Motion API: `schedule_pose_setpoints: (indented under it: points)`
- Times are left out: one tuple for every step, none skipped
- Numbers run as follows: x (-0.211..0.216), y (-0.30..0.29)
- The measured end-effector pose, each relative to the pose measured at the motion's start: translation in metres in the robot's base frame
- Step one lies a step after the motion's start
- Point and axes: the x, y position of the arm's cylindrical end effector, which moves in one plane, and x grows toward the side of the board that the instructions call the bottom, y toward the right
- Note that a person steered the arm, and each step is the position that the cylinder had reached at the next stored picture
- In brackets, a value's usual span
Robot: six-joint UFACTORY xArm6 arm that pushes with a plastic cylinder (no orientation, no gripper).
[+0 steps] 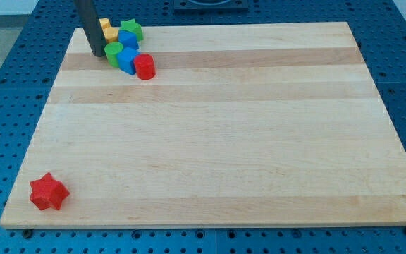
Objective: Move your arm towards green star
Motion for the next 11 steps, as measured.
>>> schedule_pose_setpoints:
  points:
    - [0.000,-0.019]
    - [0.002,-0.042]
    - [0.060,-0.051]
    - [0.145,0.002]
    - [0.169,0.130]
    - [0.151,0.250]
    - [0.063,0.284]
    - [-0.036,0.239]
    - [-0.077,0.201]
    - [-0.077,0.178]
    - [-0.079,0.141]
